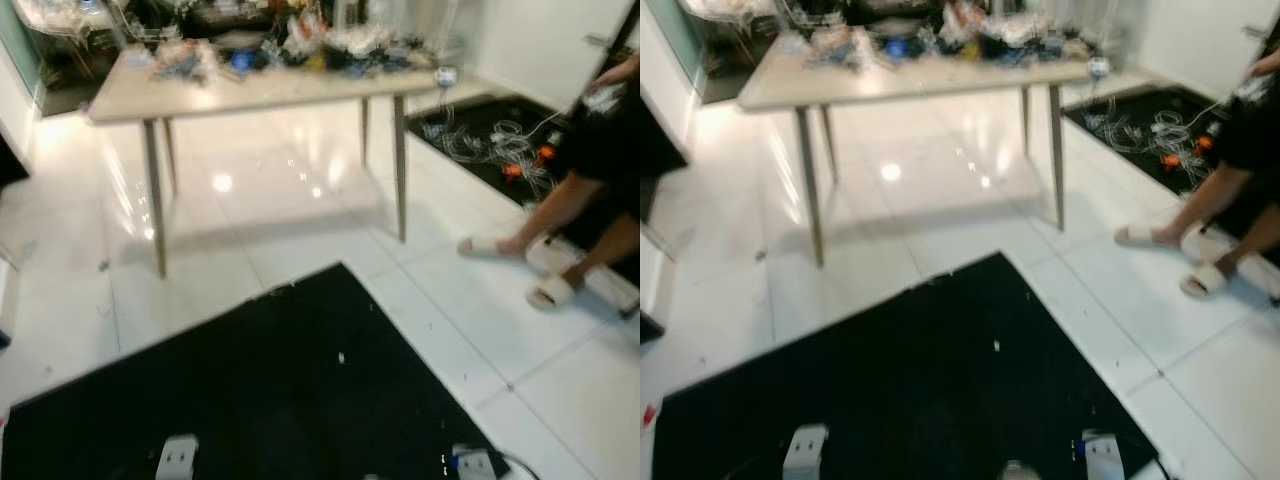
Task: Picking trash to rubbish bin
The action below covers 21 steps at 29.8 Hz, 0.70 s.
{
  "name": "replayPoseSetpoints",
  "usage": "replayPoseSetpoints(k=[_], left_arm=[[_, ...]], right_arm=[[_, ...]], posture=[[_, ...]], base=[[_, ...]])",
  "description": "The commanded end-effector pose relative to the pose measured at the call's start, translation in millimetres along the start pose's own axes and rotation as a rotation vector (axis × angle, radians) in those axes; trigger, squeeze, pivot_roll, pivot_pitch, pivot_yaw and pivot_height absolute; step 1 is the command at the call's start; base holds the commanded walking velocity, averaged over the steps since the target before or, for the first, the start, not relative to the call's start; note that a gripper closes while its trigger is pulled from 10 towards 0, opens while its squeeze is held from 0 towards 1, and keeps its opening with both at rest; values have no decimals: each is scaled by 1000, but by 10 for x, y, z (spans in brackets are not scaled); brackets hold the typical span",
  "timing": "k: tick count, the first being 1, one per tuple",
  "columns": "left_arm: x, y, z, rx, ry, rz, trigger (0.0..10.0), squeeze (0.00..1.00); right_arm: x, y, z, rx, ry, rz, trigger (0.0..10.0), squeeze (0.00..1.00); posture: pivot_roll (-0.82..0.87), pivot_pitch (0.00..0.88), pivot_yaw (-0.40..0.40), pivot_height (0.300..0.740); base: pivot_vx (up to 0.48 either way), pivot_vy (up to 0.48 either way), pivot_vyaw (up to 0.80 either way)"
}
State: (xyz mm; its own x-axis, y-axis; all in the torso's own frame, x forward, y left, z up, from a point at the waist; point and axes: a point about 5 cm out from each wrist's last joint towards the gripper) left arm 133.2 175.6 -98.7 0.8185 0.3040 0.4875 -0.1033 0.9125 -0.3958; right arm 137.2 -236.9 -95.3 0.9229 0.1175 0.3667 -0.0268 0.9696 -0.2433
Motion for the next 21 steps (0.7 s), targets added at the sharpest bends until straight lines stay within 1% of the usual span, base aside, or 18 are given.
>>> replayPoseSetpoints(k=[1, 2, 3, 4, 5, 7, 9, 10, 12, 14, 15, 16, 17, 19, 21], left_arm=[[159, -89, -58, -41, -54, -25, 10000, 0], [278, -128, -85, -62, -88, -40, 10000, 0], [278, -128, -85, -62, -88, -40, 10000, 0], [391, -171, -109, -84, -120, -55, 10000, 0], [524, -242, -138, -122, -157, -78, 10000, 0], [720, -375, -176, -191, -209, -129, 10000, 0], [845, -469, -194, -237, -241, -167, 10000, 0], [845, -469, -194, -237, -241, -167, 10000, 0], [1019, -578, -201, -291, -292, -208, 10000, 0], [1254, -735, -185, -379, -377, -241, 10000, 0], [1312, -769, -174, -403, -399, -249, 10000, 0], [1312, -769, -174, -403, -399, -249, 10000, 0], [1332, -804, -171, -423, -407, -269, 10000, 0], [1297, -794, -172, -422, -392, -299, 10000, 0], [1163, -663, -179, -358, -342, -280, 10000, 0]], right_arm=[[23, -93, 1, -38, -10, -23, 10000, 0], [52, -152, 2, -60, -21, -39, 10000, 0], [52, -152, 2, -60, -21, -39, 10000, 0], [86, -206, 3, -79, -32, -52, 10000, 0], [127, -255, 5, -95, -47, -64, 10000, 0], [189, -305, 7, -111, -70, -76, 10000, 0], [220, -302, 7, -111, -80, -76, 10000, 0], [220, -302, 7, -111, -80, -76, 10000, 0], [239, -260, 4, -100, -87, -67, 10000, 0], [243, -210, 1, -91, -88, -55, 10000, 0], [244, -192, 0, -89, -87, -53, 10000, 0], [244, -192, 0, -89, -87, -53, 10000, 0], [236, -188, -1, -93, -80, -41, 10000, 0], [223, -190, -2, -100, -65, -20, 10000, 0], [194, -208, -1, -113, -43, 11, 10000, 0]], posture=[[-103, 34, 96, 740], [-104, 37, 96, 740], [-104, 37, 96, 740], [-112, 43, 102, 740], [-127, 54, 110, 740], [-139, 63, 115, 740], [-143, 64, 115, 740], [-143, 64, 115, 740], [-134, 58, 110, 740], [-120, 50, 103, 740], [-117, 48, 100, 740], [-117, 48, 100, 740], [-108, 42, 94, 740], [-96, 40, 87, 740], [-89, 44, 86, 740]], base=[[480, 0, 0], [480, 0, 0], [480, 0, 0], [480, 0, 0], [480, 0, 0], [480, 0, 0], [480, 0, 0], [480, 0, 0], [480, 0, 0], [480, 0, 0], [480, 0, 0], [480, 0, 0], [480, 0, 0], [480, 0, 0], [480, 0, 0]])
Point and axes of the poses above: a point about 5 cm out from each wrist's last joint towards the gripper, its own z axis pointing back from the gripper into the wrist, its own x axis along the axis of the wrist's last joint, y = z × x, and after that the axes turned 9 degrees about z, right-handed
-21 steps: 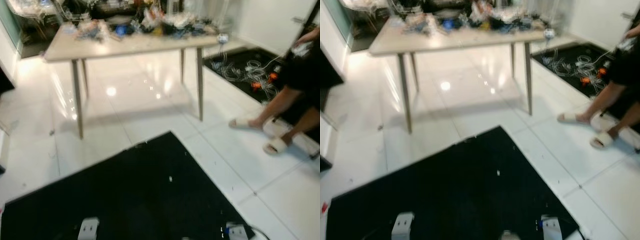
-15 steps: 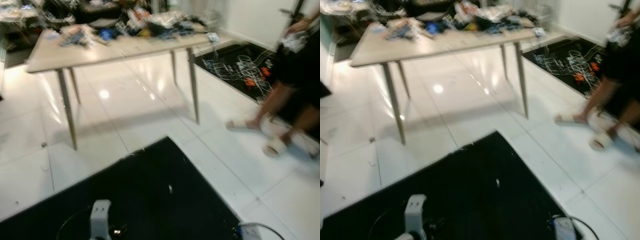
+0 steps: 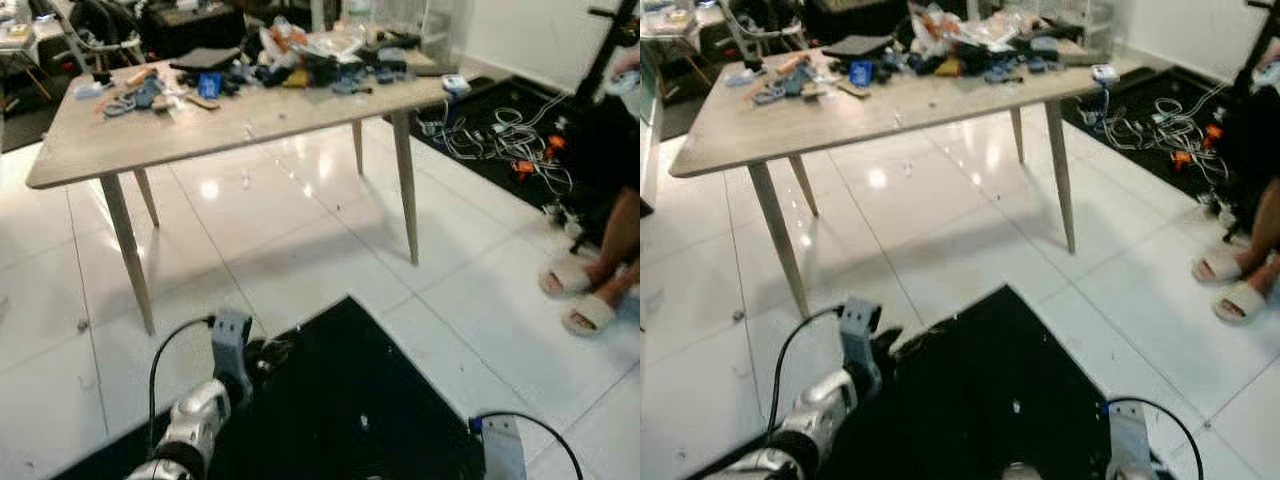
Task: Picking trash to rubbish bin
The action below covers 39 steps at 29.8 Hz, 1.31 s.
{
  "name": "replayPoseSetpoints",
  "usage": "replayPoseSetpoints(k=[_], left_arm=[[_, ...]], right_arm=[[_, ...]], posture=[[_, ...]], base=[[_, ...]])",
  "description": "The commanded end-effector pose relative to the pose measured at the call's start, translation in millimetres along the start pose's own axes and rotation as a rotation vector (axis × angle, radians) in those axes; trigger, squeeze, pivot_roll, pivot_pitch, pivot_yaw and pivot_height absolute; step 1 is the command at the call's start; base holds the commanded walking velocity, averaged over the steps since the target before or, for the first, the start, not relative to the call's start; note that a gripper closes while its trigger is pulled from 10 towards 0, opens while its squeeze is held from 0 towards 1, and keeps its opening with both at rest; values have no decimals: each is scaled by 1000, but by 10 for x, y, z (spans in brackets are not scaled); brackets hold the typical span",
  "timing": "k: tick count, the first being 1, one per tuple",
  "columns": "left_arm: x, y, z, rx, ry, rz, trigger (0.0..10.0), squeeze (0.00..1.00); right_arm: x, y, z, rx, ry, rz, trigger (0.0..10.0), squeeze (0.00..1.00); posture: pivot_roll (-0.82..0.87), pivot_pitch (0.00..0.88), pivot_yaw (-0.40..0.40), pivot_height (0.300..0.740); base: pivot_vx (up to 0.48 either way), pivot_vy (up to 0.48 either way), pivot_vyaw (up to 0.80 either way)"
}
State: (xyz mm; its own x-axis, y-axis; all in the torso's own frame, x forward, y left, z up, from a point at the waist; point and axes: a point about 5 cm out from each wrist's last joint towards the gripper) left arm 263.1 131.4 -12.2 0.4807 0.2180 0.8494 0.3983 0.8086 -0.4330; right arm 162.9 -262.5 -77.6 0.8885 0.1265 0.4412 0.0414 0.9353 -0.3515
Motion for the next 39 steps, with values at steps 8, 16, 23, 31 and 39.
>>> replayPoseSetpoints(k=[8, 16, 23, 31, 39], left_arm=[[-851, 418, 827, 380, 292, 194, 10000, 0], [-1202, 608, 1519, 692, 268, 435, 10000, 0], [-1069, 744, 1578, 787, 122, 495, 10000, 0], [300, 1544, 1969, 1147, -565, 418, 10000, 0], [2690, 1199, 1984, 537, -1286, 6, 10000, 0]], right_arm=[[-109, 26, 10, -8, 50, 13, 10000, 0], [-223, -201, 20, -136, 106, -35, 10000, 0], [-374, -270, 44, -131, 147, 44, 10000, 0], [-284, -55, 30, -70, 126, 43, 10000, 0], [-130, 88, 16, -5, 74, 95, 10000, 0]], posture=[[-74, 39, 94, 740], [-37, 81, 90, 740], [-44, 51, 71, 740], [-37, 26, 59, 740], [-38, 27, 78, 740]], base=[[480, 0, 0], [480, 0, 0], [480, 0, 0], [480, 0, 0], [480, 0, 0]])
Point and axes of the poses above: a point about 5 cm out from each wrist's last joint towards the gripper, its own z axis pointing back from the gripper into the wrist, its own x axis along the axis of the wrist's last joint, y = z × x, and after that the axes turned 9 degrees about z, right-handed
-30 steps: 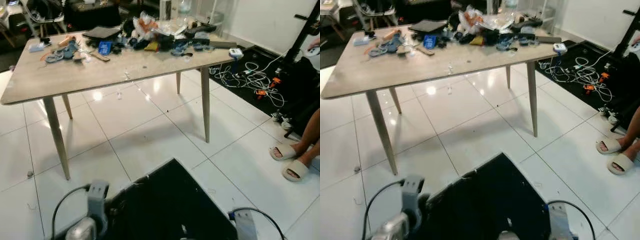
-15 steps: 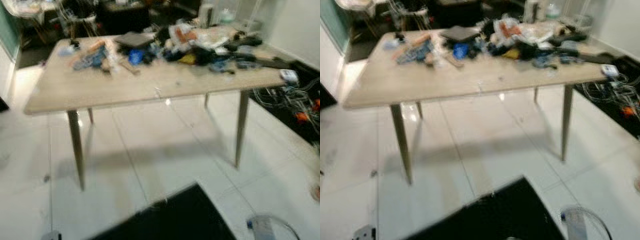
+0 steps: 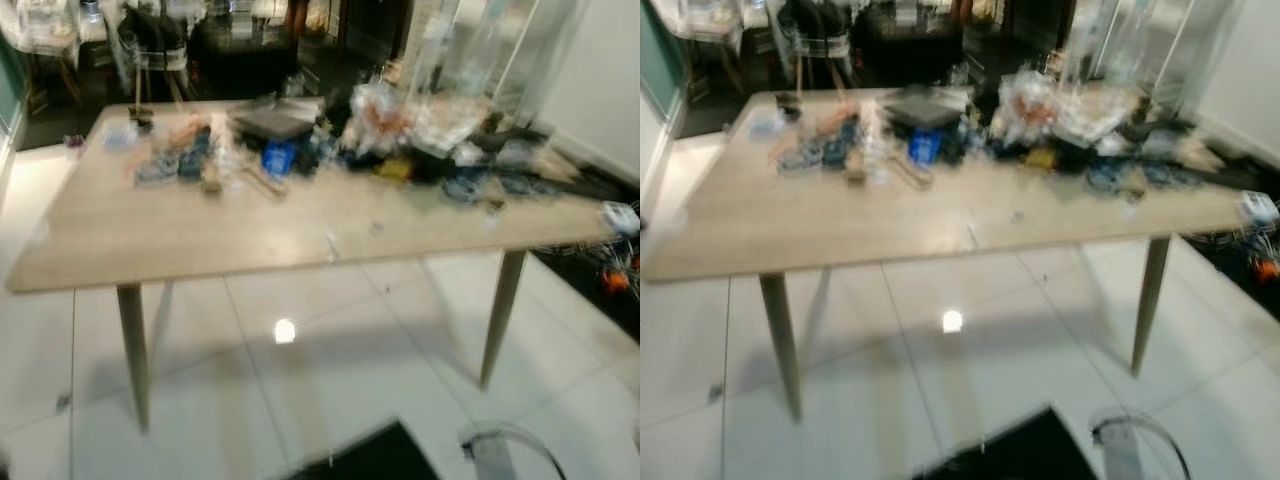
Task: Picking trash to rubbish bin
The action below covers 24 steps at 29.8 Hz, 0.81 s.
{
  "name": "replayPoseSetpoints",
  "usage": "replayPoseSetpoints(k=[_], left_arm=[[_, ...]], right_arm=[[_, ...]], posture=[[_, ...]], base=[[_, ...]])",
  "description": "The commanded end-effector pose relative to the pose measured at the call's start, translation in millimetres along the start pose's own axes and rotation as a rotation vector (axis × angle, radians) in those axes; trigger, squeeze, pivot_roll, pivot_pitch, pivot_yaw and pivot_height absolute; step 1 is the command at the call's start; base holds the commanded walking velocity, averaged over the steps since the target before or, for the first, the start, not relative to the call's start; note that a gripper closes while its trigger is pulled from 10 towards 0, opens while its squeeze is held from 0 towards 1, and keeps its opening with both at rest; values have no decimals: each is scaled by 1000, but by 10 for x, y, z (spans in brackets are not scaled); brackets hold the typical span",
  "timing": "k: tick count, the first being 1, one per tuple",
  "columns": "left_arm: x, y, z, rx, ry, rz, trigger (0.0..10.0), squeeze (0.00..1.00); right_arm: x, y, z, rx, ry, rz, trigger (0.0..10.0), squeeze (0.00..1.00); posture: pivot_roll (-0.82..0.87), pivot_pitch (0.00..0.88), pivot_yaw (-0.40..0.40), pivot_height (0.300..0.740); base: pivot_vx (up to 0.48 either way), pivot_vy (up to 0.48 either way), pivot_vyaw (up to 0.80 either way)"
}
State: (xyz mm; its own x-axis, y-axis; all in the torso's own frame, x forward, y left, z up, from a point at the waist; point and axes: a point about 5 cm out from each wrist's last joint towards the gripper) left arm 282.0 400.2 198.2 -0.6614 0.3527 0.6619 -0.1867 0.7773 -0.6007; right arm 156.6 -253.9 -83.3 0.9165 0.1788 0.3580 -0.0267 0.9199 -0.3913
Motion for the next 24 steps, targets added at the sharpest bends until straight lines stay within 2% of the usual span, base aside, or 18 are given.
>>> replayPoseSetpoints(k=[1, 2, 3, 4, 6, 7, 8, 9, 13, 14, 17, 18, 22, 23, 24], left_arm=[[134, -199, -115, -148, -31, -12, 10000, 0], [-42, -793, -135, -471, 46, 44, 10000, 0], [-42, -793, -135, -471, 46, 44, 10000, 0], [-303, -1233, 52, -736, 168, 56, 10000, 0], [-583, -1422, 293, -886, 296, 15, 10000, 0], [-694, -1469, 389, -930, 347, -9, 10000, 0], [-694, -1469, 389, -930, 347, -9, 10000, 0], [-832, -1489, 484, -953, 403, -44, 10000, 0], [-1488, -1570, 1024, -1020, 665, -191, 10000, 0], [-1488, -1570, 1024, -1020, 665, -191, 10000, 0], [-1694, -1654, 1290, -1044, 756, -203, 10000, 0], [-1741, -1674, 1376, -1025, 790, -246, 10000, 0], [-1784, -1701, 1463, -1007, 826, -301, 10000, 0], [-1829, -1701, 1489, -997, 825, -365, 10000, 0], [-1829, -1701, 1489, -997, 825, -365, 10000, 0]], right_arm=[[-60, -5, 2, 5, 10, 15, 10000, 0], [-98, 33, 7, 18, 21, 27, 10000, 0], [-98, 33, 7, 18, 21, 27, 10000, 0], [-142, 79, 14, 33, 30, 36, 10000, 0], [-185, 118, 22, 46, 37, 42, 10000, 0], [-202, 131, 25, 51, 40, 43, 10000, 0], [-202, 131, 25, 51, 40, 43, 10000, 0], [-229, 144, 29, 55, 45, 45, 10000, 0], [-398, 164, 50, 68, 83, 71, 10000, 0], [-398, 164, 50, 68, 83, 71, 10000, 0], [-460, 150, 56, 70, 96, 97, 10000, 0], [-467, 146, 57, 69, 98, 97, 10000, 0], [-458, 146, 56, 72, 94, 101, 10000, 0], [-451, 151, 55, 75, 91, 107, 10000, 0], [-451, 151, 55, 75, 91, 107, 10000, 0]], posture=[[-38, 27, 78, 740], [-42, 35, 86, 740], [-42, 35, 86, 740], [-54, 40, 95, 740], [-61, 42, 99, 740], [-68, 46, 106, 740], [-68, 46, 106, 740], [-74, 49, 110, 740], [-90, 54, 117, 740], [-90, 54, 117, 740], [-99, 54, 125, 740], [-100, 54, 126, 740], [-98, 49, 120, 740], [-95, 49, 119, 740], [-95, 49, 119, 740]], base=[[480, 0, 0], [480, 0, 0], [480, 0, 0], [480, 0, 0], [480, 0, 0], [480, 0, 0], [480, 0, 0], [480, 0, 0], [204, 0, 0], [0, 0, 0], [0, 0, 0], [0, 0, 0], [0, 0, 0], [0, 0, 0], [0, 0, 0]])
Point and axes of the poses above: a point about 5 cm out from each wrist's last joint towards the gripper, its own z axis pointing back from the gripper into the wrist, its own x axis along the axis of the wrist's last joint, y = z × x, and after that the axes turned 9 degrees about z, right-handed
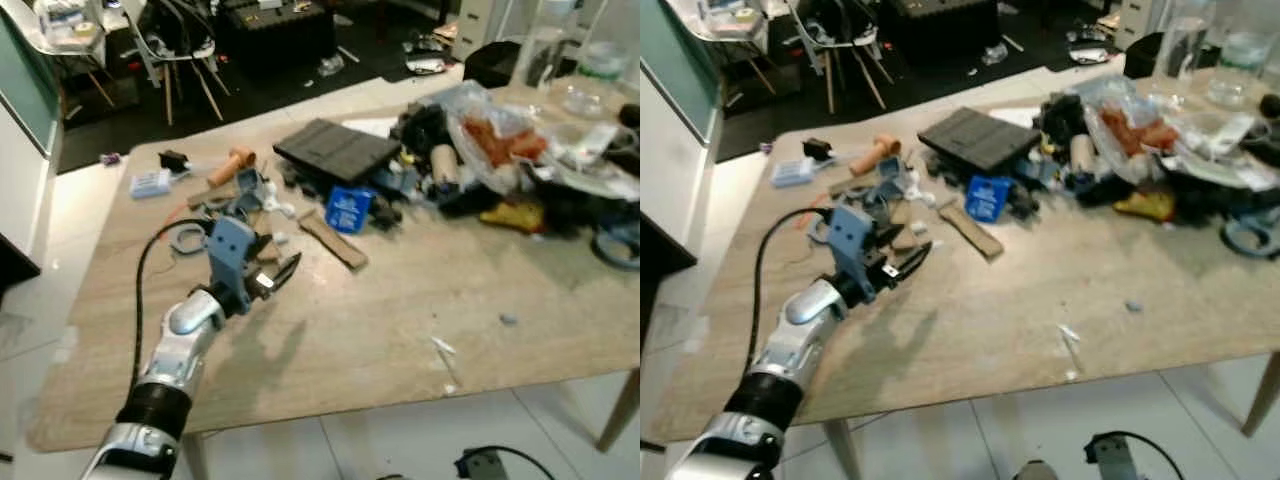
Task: Picking trash to rubbish bin
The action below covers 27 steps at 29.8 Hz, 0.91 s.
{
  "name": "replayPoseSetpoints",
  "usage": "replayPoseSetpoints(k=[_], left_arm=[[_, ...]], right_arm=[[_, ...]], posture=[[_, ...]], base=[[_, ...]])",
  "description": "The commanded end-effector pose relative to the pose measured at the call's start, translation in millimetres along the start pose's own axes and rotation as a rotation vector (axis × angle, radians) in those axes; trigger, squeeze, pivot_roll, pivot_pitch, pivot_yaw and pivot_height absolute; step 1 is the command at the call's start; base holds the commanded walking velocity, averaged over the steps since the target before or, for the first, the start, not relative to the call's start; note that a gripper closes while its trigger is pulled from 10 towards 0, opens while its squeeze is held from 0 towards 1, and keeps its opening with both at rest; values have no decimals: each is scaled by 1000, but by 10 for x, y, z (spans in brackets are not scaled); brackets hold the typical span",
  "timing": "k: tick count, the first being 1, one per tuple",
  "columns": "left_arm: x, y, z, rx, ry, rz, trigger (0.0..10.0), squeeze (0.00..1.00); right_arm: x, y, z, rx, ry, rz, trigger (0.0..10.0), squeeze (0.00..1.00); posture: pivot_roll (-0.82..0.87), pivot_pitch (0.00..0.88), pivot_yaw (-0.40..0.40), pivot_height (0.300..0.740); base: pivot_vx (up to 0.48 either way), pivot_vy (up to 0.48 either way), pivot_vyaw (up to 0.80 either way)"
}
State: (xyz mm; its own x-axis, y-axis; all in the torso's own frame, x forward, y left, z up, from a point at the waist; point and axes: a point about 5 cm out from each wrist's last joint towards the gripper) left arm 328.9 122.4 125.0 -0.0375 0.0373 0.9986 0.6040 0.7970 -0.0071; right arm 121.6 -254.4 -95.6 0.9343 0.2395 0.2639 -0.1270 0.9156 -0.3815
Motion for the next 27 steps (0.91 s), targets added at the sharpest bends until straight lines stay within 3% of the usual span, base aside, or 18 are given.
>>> replayPoseSetpoints(k=[1, 3, 7, 12, 18, 22, 27], left_arm=[[-154, 3, 25, 55, 91, -52, 10000, 0], [-177, -3, 1, 86, 95, -67, 10000, 0], [-228, -4, -67, 227, 91, -19, 10000, 0], [-261, -67, -97, 254, 115, 11, 10000, 0], [-311, -218, -191, 219, 116, 157, 10000, 0], [-362, -267, -215, 228, 137, 147, 10000, 0], [-398, -338, -293, 274, 153, 218, 10000, 0]], right_arm=[[-69, 109, 12, 33, 19, 21, 10000, 0], [-60, 113, 11, 35, 16, 25, 10000, 0], [20, 131, 9, 36, -4, 30, 10000, 0], [32, 134, 9, 37, -7, 36, 10000, 0], [37, 147, 10, 40, -8, 48, 10000, 0], [30, 153, 11, 41, -7, 51, 10000, 0], [-12, 163, 14, 42, 1, 54, 10000, 0]], posture=[[-93, 49, 118, 740], [-92, 48, 119, 740], [-92, 46, 118, 740], [-89, 44, 114, 740], [-92, 49, 116, 740], [-99, 52, 119, 740], [-108, 61, 125, 740]], base=[[0, 0, 0], [0, 0, 0], [0, 0, 0], [0, 0, 0], [0, 0, 0], [0, 0, 0], [0, 0, 0]])
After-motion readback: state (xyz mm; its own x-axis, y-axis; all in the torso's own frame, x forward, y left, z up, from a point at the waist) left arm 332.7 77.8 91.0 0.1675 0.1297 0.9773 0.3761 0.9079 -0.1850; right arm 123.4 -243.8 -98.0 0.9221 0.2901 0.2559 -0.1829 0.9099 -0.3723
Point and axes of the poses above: a point about 5 cm out from each wrist's last joint towards the gripper, its own z axis pointing back from the gripper into the wrist, its own x axis along the axis of the wrist's last joint, y = z × x, and after that the axes turned 9 degrees about z, right-handed
